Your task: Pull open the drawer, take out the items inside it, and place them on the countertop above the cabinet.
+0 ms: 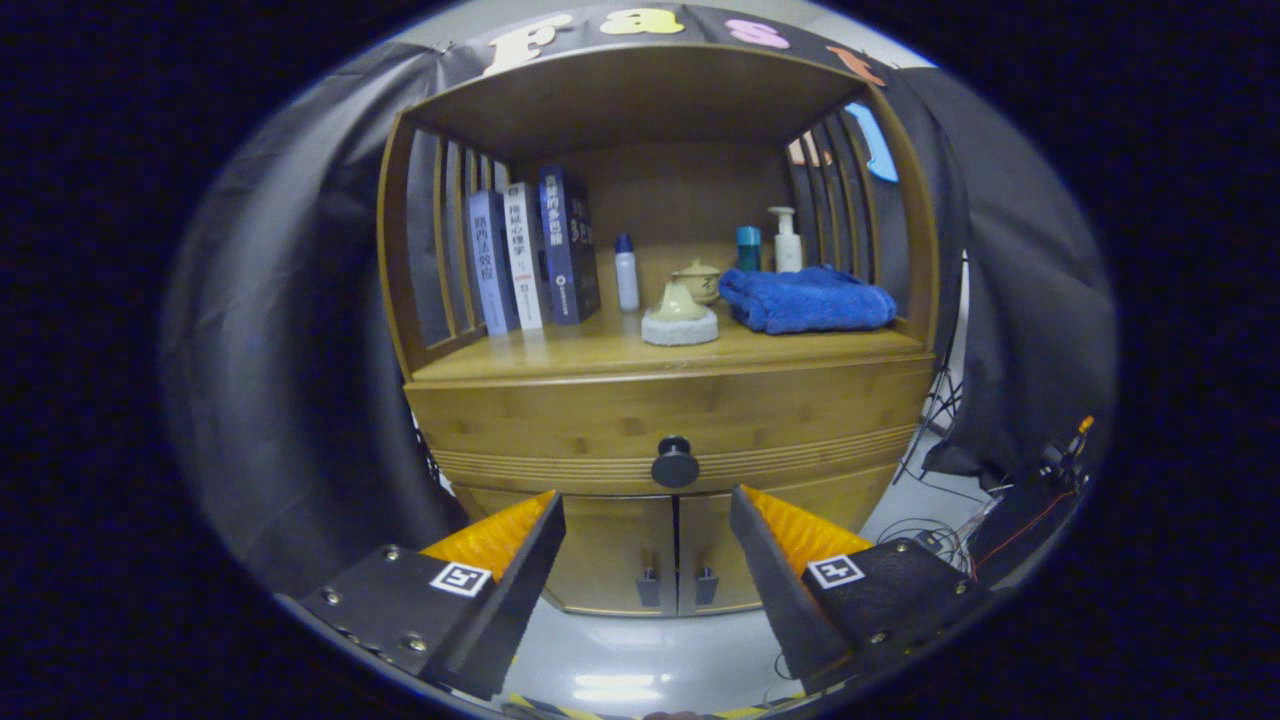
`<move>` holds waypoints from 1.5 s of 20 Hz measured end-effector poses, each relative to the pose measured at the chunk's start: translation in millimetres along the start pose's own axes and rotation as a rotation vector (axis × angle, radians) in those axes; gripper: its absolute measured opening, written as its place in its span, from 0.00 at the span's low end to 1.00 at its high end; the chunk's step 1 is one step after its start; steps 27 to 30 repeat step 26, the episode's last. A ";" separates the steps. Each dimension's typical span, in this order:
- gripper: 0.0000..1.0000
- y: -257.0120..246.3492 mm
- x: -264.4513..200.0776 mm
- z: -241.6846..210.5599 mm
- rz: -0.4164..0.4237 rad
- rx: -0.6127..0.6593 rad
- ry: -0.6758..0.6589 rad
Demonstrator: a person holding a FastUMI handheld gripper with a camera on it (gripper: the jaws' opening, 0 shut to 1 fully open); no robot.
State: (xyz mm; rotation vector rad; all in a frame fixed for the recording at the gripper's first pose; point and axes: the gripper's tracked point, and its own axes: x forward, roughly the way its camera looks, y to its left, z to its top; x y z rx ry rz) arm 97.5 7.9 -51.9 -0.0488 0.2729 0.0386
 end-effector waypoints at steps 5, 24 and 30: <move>0.99 -16.6 -54.6 38.6 -0.032 -0.023 -0.073; 0.98 -27.1 -206.5 133.6 -0.017 0.013 -0.327; 0.98 -26.3 -209.3 141.3 -0.015 0.026 -0.348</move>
